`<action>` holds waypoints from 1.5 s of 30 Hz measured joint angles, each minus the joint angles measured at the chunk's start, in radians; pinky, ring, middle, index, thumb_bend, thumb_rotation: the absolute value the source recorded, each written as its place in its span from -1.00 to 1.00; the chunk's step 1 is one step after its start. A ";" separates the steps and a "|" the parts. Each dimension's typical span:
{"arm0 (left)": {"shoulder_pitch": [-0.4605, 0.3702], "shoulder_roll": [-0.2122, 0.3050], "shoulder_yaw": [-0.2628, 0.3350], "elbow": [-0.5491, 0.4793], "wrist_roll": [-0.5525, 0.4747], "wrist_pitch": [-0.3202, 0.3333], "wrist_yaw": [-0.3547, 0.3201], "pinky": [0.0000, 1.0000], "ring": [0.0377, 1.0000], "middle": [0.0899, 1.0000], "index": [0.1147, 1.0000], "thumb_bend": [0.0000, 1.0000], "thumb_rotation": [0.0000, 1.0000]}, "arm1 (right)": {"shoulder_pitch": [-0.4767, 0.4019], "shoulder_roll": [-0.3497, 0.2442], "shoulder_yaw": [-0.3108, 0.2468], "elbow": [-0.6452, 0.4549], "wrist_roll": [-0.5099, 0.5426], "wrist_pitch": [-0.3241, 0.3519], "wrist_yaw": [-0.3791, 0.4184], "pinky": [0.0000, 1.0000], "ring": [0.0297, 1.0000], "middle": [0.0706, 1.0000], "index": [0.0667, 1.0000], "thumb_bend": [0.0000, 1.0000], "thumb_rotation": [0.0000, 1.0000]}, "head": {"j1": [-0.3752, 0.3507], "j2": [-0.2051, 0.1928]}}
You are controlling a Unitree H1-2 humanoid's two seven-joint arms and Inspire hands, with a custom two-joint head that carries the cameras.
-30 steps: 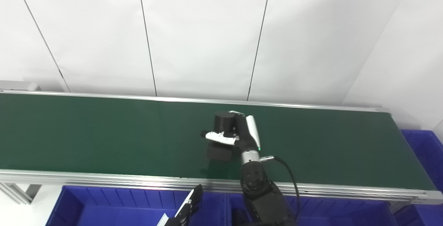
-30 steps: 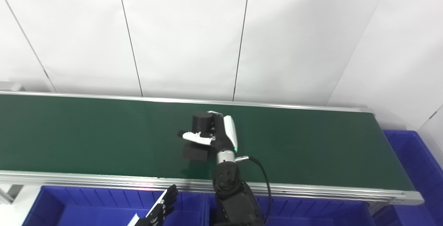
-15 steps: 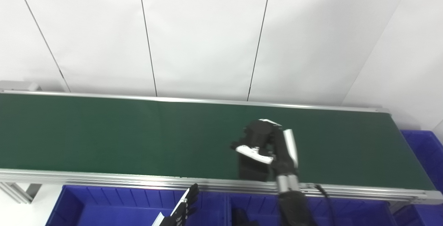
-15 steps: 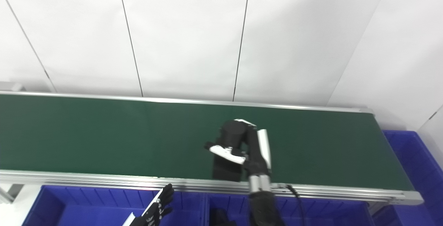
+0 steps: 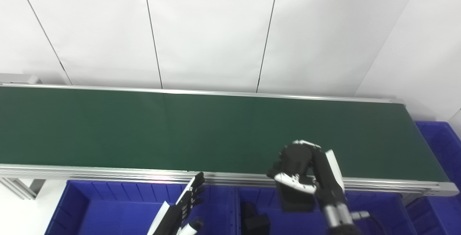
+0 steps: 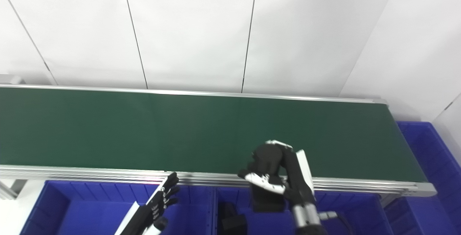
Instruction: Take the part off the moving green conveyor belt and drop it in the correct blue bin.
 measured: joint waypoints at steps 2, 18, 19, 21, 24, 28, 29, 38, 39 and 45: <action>0.005 -0.001 0.000 -0.024 -0.002 0.022 0.000 0.81 0.90 0.95 0.97 0.59 0.74 | 0.011 -0.023 0.009 -0.021 -0.019 0.001 0.026 -0.20 -0.14 0.03 -0.18 0.01 -1.00 | -0.011 0.012; 0.023 0.039 0.020 -0.178 -0.034 0.146 -0.010 0.85 0.94 0.99 0.99 0.61 0.76 | 0.100 -0.121 0.044 -0.168 -0.206 0.251 0.192 -0.39 -0.23 -0.02 -0.09 0.02 -1.00 | -0.081 0.094; 0.023 0.043 0.020 -0.182 -0.034 0.148 -0.010 0.85 0.94 1.00 1.00 0.60 0.76 | 0.100 -0.123 0.050 -0.168 -0.229 0.265 0.193 -0.45 -0.26 -0.06 -0.07 0.02 -1.00 | -0.081 0.094; 0.023 0.045 0.020 -0.187 -0.045 0.154 -0.010 0.85 0.94 1.00 0.99 0.59 0.76 | 0.097 -0.128 0.067 -0.169 -0.281 0.309 0.208 -0.50 -0.28 -0.09 -0.05 0.02 -1.00 | -0.087 0.100; 0.023 0.046 0.021 -0.188 -0.045 0.158 -0.010 0.87 0.95 1.00 0.99 0.55 0.74 | 0.086 -0.130 0.093 -0.172 -0.336 0.397 0.250 -0.66 -0.23 -0.07 -0.10 0.03 -1.00 | -0.104 0.109; 0.021 0.046 0.020 -0.192 -0.046 0.164 -0.011 0.86 0.96 1.00 1.00 0.52 0.72 | 0.053 -0.128 0.106 -0.161 -0.401 0.458 0.316 -0.55 -0.31 -0.17 -0.03 0.02 -1.00 | -0.121 0.112; 0.020 0.046 0.021 -0.194 -0.051 0.165 -0.011 0.86 0.95 1.00 0.99 0.52 0.71 | 0.042 -0.125 0.100 -0.150 -0.418 0.464 0.343 -0.52 -0.30 -0.18 -0.02 0.02 -1.00 | -0.126 0.114; 0.014 0.047 0.045 -0.197 -0.089 0.178 -0.011 0.87 0.94 0.98 0.96 0.55 0.74 | 0.018 -0.085 0.098 -0.091 -0.573 0.471 0.450 -0.47 -0.22 -0.05 -0.09 0.03 -1.00 | -0.176 0.115; 0.012 0.047 0.047 -0.197 -0.090 0.178 -0.012 0.87 0.94 0.98 0.96 0.54 0.74 | 0.017 -0.080 0.100 -0.081 -0.584 0.471 0.458 -0.35 -0.25 -0.09 0.00 0.02 -1.00 | -0.180 0.112; 0.002 0.048 0.053 -0.190 -0.094 0.177 -0.014 0.84 0.92 0.96 0.94 0.55 0.77 | -0.018 -0.072 0.113 -0.024 -0.602 0.471 0.500 0.34 0.59 0.64 0.55 0.28 -0.63 | -0.180 0.109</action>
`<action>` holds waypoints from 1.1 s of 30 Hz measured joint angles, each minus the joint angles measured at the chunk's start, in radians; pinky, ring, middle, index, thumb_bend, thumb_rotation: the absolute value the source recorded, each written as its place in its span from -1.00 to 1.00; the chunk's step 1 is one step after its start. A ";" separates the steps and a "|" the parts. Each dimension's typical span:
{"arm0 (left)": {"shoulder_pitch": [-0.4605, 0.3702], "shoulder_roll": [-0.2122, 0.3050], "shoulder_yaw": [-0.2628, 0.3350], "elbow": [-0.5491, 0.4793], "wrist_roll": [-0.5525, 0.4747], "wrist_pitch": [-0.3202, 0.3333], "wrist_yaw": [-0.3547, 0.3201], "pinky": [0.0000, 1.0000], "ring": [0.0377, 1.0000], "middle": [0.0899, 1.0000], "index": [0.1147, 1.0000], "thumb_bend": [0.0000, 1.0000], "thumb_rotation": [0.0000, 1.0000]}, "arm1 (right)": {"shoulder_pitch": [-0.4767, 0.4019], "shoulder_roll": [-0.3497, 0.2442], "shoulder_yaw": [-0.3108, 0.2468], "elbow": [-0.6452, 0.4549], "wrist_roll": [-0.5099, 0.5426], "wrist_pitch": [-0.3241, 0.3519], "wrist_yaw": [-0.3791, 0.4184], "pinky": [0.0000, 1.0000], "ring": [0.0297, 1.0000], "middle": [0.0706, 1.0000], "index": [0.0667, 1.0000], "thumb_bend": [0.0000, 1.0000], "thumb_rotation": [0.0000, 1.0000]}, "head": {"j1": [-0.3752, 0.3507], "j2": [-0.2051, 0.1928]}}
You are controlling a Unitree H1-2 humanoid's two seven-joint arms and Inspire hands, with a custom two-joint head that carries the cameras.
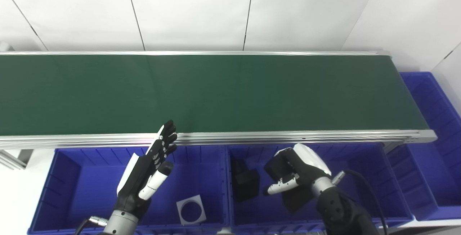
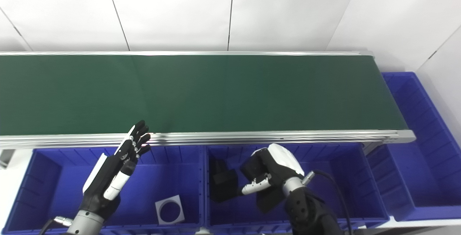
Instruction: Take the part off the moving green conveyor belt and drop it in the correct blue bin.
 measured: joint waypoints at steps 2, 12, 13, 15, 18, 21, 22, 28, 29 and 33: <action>0.000 0.000 0.001 0.001 0.000 0.000 0.000 0.84 0.92 0.96 0.94 0.57 0.77 | -0.002 0.005 -0.001 0.007 -0.011 0.000 0.025 0.40 0.71 0.79 0.71 0.38 -0.38 | 0.005 -0.003; 0.001 0.000 0.004 0.015 0.000 -0.002 0.000 0.83 0.92 0.95 0.93 0.60 0.75 | 0.027 0.033 -0.005 -0.022 -0.015 0.000 0.022 0.42 0.84 1.00 1.00 0.56 -0.09 | 0.008 -0.005; 0.001 0.000 0.005 0.015 0.000 -0.002 0.000 0.83 0.92 0.95 0.93 0.61 0.75 | 0.030 0.034 -0.005 -0.028 -0.011 0.000 0.010 0.43 0.84 1.00 1.00 0.56 -0.09 | 0.008 -0.005; 0.001 0.003 0.005 0.015 0.000 -0.002 0.000 0.83 0.92 0.96 0.93 0.59 0.74 | 0.039 0.036 -0.004 -0.036 -0.004 0.000 -0.013 0.48 0.85 1.00 1.00 0.56 -0.08 | 0.012 -0.008; 0.003 0.008 0.005 0.015 0.001 -0.002 -0.002 0.83 0.92 0.97 0.94 0.58 0.75 | 0.062 0.039 -0.001 -0.072 0.011 0.000 -0.036 0.52 0.86 1.00 1.00 0.57 -0.06 | 0.017 -0.008; 0.004 0.014 0.005 0.015 0.000 -0.003 -0.008 0.83 0.93 0.96 0.93 0.60 0.73 | 0.086 0.047 0.003 -0.106 0.026 0.000 -0.066 0.60 0.87 0.98 1.00 0.58 -0.04 | 0.021 -0.008; 0.004 0.016 0.005 0.015 0.000 -0.003 -0.009 0.83 0.92 0.96 0.94 0.60 0.73 | 0.093 0.050 0.002 -0.114 0.038 -0.001 -0.079 0.59 0.88 0.98 0.99 0.57 -0.06 | 0.037 -0.011; 0.009 0.023 0.001 0.025 0.011 -0.014 -0.010 0.80 0.91 0.97 0.95 0.60 0.76 | 0.148 0.069 -0.031 -0.174 0.199 -0.066 -0.151 0.57 0.85 0.97 0.99 0.51 0.01 | 0.095 -0.021; 0.010 0.024 -0.001 0.026 0.013 -0.017 -0.010 0.81 0.92 0.98 0.96 0.59 0.75 | 0.160 0.069 -0.038 -0.178 0.237 -0.089 -0.168 0.61 0.85 0.96 0.99 0.52 0.03 | 0.104 -0.020; 0.019 0.024 -0.004 0.032 0.025 -0.035 -0.010 0.81 0.91 0.97 0.95 0.60 0.72 | 0.216 0.071 -0.060 -0.212 0.390 -0.197 -0.210 0.61 0.81 0.92 0.97 0.60 0.09 | 0.127 -0.018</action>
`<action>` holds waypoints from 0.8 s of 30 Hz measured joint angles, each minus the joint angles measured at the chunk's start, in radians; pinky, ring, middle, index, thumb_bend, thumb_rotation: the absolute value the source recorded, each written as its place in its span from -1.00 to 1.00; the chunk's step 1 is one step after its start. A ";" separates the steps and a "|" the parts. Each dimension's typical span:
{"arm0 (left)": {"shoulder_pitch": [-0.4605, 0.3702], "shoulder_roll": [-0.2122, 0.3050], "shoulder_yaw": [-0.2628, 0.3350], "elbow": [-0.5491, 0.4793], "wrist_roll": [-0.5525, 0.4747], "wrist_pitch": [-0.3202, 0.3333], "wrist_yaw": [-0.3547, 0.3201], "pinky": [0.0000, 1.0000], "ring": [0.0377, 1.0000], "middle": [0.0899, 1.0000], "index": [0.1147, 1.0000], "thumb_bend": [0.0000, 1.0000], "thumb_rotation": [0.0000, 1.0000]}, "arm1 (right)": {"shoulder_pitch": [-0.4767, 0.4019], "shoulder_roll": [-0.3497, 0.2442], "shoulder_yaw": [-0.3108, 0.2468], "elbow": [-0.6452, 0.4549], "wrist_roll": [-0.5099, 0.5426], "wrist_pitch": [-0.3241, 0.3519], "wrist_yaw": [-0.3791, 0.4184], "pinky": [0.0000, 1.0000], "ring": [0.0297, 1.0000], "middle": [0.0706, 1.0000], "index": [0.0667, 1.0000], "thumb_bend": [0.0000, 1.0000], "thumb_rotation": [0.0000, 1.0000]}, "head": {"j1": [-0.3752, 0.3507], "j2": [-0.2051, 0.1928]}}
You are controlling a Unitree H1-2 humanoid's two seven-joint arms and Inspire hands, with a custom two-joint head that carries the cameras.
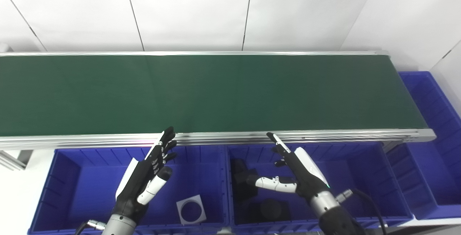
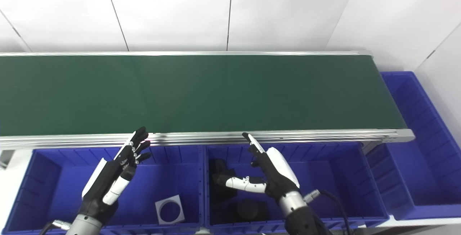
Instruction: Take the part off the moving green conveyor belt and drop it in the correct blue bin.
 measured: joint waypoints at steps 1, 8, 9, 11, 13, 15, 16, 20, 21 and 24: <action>0.000 -0.002 -0.003 0.001 0.002 -0.001 0.000 0.81 0.91 0.96 0.95 0.60 0.71 | 0.010 0.002 -0.007 -0.004 0.038 -0.013 -0.002 0.61 0.80 0.91 0.96 0.62 0.10 | 0.017 -0.003; 0.005 -0.029 -0.009 0.001 0.012 -0.001 0.003 0.81 0.91 0.96 0.94 0.58 0.67 | 0.059 0.022 -0.031 -0.023 0.256 -0.057 -0.011 0.69 0.82 0.86 1.00 0.77 0.02 | 0.063 -0.006; 0.006 -0.031 -0.011 0.001 0.019 -0.001 0.003 0.82 0.91 0.96 0.94 0.59 0.67 | 0.064 0.029 -0.035 -0.024 0.282 -0.059 -0.012 0.70 0.82 0.86 1.00 0.79 0.02 | 0.063 -0.006; 0.007 -0.031 -0.015 0.001 0.026 -0.001 0.008 0.83 0.92 0.96 0.95 0.58 0.68 | 0.072 0.036 -0.039 -0.025 0.326 -0.063 -0.015 0.73 0.83 0.86 1.00 0.79 0.01 | 0.077 -0.011; 0.007 -0.031 -0.018 0.001 0.028 -0.001 0.011 0.83 0.92 0.97 0.96 0.58 0.69 | 0.074 0.036 -0.039 -0.025 0.341 -0.071 -0.017 0.74 0.83 0.86 1.00 0.80 0.03 | 0.078 -0.011; 0.007 -0.030 -0.022 0.001 0.032 -0.001 0.012 0.82 0.92 0.97 0.96 0.60 0.72 | 0.074 0.033 -0.039 -0.024 0.351 -0.096 -0.022 0.79 0.85 0.87 1.00 0.81 0.07 | 0.097 -0.017; 0.006 -0.030 -0.024 0.001 0.040 -0.001 0.013 0.82 0.92 0.97 0.96 0.60 0.72 | 0.074 0.033 -0.039 -0.023 0.358 -0.101 -0.024 0.79 0.85 0.88 1.00 0.82 0.08 | 0.097 -0.017; 0.006 -0.030 -0.031 0.004 0.059 -0.001 0.019 0.80 0.92 0.96 0.96 0.60 0.73 | 0.074 0.032 -0.037 -0.009 0.368 -0.125 -0.033 0.83 0.88 0.90 1.00 0.81 0.10 | 0.120 -0.023; 0.005 -0.030 -0.032 0.005 0.061 -0.001 0.019 0.79 0.91 0.96 0.96 0.60 0.73 | 0.074 0.032 -0.037 -0.006 0.368 -0.130 -0.035 0.84 0.88 0.90 1.00 0.80 0.09 | 0.120 -0.023; 0.003 -0.030 -0.034 0.006 0.068 -0.002 0.020 0.78 0.91 0.96 0.96 0.58 0.75 | 0.074 0.031 -0.036 0.014 0.368 -0.159 -0.041 0.82 0.88 0.90 1.00 0.77 0.11 | 0.133 -0.031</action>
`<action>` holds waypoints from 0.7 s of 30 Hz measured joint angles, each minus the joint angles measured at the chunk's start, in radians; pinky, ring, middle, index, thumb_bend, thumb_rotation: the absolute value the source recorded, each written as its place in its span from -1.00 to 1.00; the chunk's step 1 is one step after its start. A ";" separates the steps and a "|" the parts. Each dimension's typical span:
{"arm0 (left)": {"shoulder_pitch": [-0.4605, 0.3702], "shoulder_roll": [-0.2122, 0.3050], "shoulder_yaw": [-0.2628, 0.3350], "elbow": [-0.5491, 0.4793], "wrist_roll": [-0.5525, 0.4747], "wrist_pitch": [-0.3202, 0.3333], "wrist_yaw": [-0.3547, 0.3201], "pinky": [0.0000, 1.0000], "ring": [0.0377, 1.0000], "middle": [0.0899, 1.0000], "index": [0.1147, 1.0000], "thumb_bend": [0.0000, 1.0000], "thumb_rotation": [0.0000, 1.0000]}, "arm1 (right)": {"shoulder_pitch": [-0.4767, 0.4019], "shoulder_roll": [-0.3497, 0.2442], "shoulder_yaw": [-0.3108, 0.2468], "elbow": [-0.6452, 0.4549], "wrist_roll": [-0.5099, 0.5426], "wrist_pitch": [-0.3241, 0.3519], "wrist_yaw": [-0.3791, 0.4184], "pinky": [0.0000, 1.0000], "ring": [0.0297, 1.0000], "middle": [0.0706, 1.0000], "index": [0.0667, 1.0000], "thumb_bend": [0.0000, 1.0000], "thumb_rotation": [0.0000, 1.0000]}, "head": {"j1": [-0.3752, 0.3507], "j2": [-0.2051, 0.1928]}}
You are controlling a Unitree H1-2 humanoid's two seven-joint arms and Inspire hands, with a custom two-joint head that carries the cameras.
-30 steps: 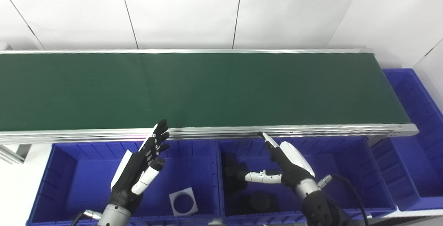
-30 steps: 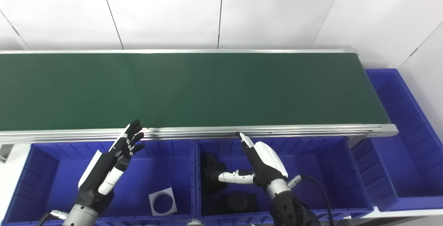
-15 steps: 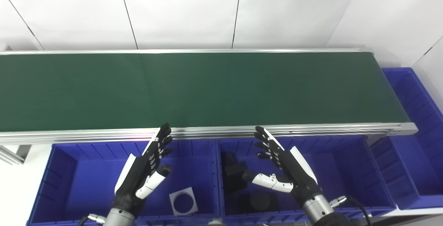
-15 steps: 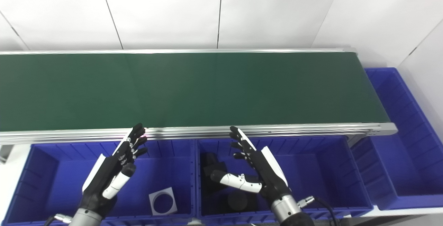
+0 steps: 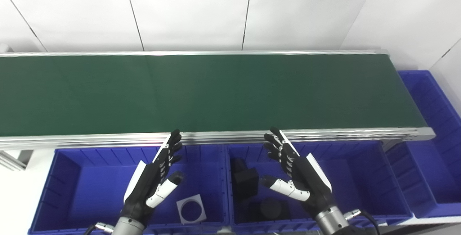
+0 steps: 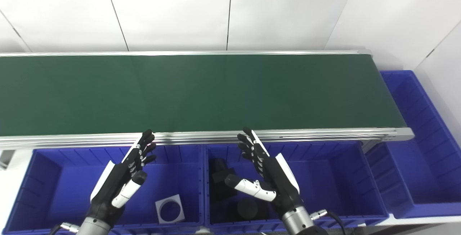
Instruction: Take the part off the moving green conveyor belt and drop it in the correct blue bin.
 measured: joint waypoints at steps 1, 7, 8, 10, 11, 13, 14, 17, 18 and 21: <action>-0.001 0.000 -0.001 0.001 0.001 -0.002 0.000 0.77 0.91 0.96 0.96 0.58 0.75 | 0.000 0.000 0.002 0.006 -0.005 -0.004 -0.003 0.82 0.88 0.90 1.00 0.77 0.11 | 0.000 0.000; 0.000 0.002 -0.002 0.021 0.001 -0.017 0.000 0.78 0.90 0.95 0.95 0.61 0.74 | -0.001 -0.003 0.014 0.042 -0.054 -0.048 -0.032 0.82 0.90 0.92 1.00 0.78 0.15 | 0.012 -0.017; 0.000 0.001 -0.002 0.026 0.001 -0.024 0.001 0.78 0.90 0.94 0.94 0.61 0.74 | -0.001 -0.002 0.015 0.044 -0.059 -0.049 -0.037 0.83 0.90 0.92 1.00 0.77 0.16 | 0.024 -0.023; 0.000 0.001 -0.003 0.036 0.001 -0.041 0.001 0.78 0.89 0.94 0.94 0.62 0.73 | -0.001 -0.002 0.015 0.045 -0.070 -0.051 -0.046 0.85 0.90 0.92 1.00 0.75 0.16 | 0.025 -0.023; 0.000 0.001 -0.003 0.039 0.001 -0.046 0.002 0.78 0.89 0.94 0.93 0.62 0.73 | -0.001 -0.001 0.015 0.046 -0.073 -0.051 -0.049 0.86 0.91 0.92 1.00 0.74 0.16 | 0.029 -0.032; 0.000 0.001 -0.004 0.048 0.001 -0.059 0.002 0.78 0.89 0.94 0.94 0.60 0.74 | -0.001 -0.001 0.016 0.049 -0.075 -0.053 -0.059 0.85 0.90 0.92 1.00 0.73 0.17 | 0.031 -0.037; 0.000 0.001 -0.005 0.053 0.001 -0.065 0.002 0.78 0.89 0.94 0.94 0.59 0.74 | -0.001 0.000 0.015 0.051 -0.076 -0.057 -0.063 0.85 0.90 0.93 1.00 0.71 0.16 | 0.032 -0.038; 0.000 0.001 -0.006 0.069 0.001 -0.084 0.002 0.79 0.90 0.94 0.94 0.59 0.73 | -0.001 0.000 0.016 0.066 -0.078 -0.073 -0.074 0.85 0.92 0.96 1.00 0.69 0.15 | 0.034 -0.040; 0.000 0.001 -0.006 0.069 0.001 -0.085 0.002 0.79 0.90 0.94 0.94 0.60 0.73 | 0.000 0.000 0.016 0.069 -0.083 -0.073 -0.078 0.85 0.92 0.97 1.00 0.69 0.16 | 0.032 -0.041; -0.001 -0.002 -0.006 0.070 0.001 -0.092 0.004 0.79 0.90 0.94 0.94 0.60 0.72 | -0.001 0.000 0.016 0.069 -0.108 -0.074 -0.088 0.85 0.92 0.98 1.00 0.70 0.18 | 0.028 -0.041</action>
